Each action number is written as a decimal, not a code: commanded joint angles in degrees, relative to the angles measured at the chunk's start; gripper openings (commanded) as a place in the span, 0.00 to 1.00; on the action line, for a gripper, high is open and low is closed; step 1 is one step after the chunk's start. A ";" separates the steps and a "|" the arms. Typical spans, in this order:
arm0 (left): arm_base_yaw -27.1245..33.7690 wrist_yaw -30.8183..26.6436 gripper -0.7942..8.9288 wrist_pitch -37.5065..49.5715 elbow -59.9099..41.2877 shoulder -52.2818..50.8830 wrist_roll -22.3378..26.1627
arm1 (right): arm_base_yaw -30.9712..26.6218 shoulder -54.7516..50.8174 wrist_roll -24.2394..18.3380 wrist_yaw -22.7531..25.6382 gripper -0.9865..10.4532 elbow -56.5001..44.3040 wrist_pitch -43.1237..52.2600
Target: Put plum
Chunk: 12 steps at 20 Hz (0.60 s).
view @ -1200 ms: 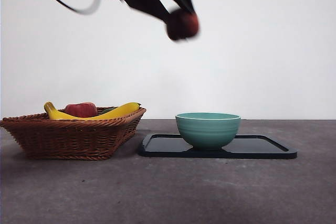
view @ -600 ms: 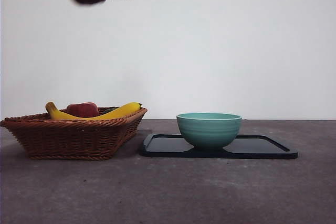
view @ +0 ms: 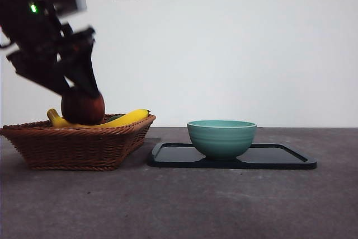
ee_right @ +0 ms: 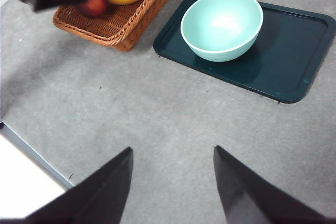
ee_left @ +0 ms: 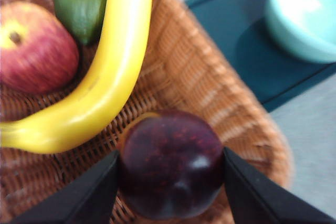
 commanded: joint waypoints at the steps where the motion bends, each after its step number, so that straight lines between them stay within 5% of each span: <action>1: 0.02 -0.35 0.27 2.54 0.52 4.28 1.49 | 0.28 0.33 0.17 0.17 0.30 0.28 0.37; 7: 0.13 -0.37 0.28 5.55 0.52 10.12 1.46 | 0.28 0.33 0.17 0.17 0.30 0.28 0.35; 12: 0.11 -0.37 0.47 5.51 0.52 10.40 1.07 | 0.28 0.33 0.15 0.17 0.30 0.28 0.37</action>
